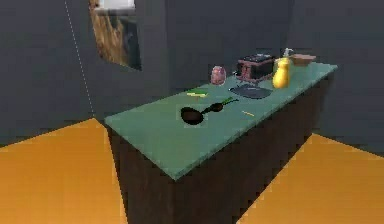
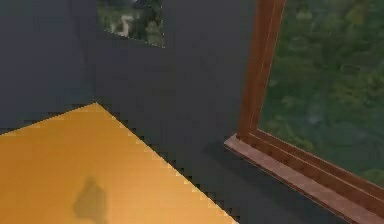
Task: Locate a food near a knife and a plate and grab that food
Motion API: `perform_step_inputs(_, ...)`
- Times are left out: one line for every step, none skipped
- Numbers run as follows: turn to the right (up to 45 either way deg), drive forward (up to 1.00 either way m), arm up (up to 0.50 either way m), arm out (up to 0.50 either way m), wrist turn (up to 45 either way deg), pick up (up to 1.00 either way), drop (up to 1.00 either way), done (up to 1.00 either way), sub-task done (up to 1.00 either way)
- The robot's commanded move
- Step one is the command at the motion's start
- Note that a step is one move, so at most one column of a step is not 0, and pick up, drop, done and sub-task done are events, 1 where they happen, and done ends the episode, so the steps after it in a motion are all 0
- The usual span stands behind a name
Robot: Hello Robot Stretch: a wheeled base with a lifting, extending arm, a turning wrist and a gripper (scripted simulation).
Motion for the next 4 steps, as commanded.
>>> perform_step_inputs(33.0,0.00,0.00,0.00,0.0,0.00,0.00,0.00,0.00)
perform_step_inputs(0.0,1.00,0.00,0.00,0.0,0.00,0.00,0.00,0.00)
perform_step_inputs(6.0,0.00,0.00,0.00,0.0,0.00,0.00,0.00,0.00)
perform_step_inputs(3.0,0.00,0.00,0.00,0.0,0.00,0.00,0.00,0.00)
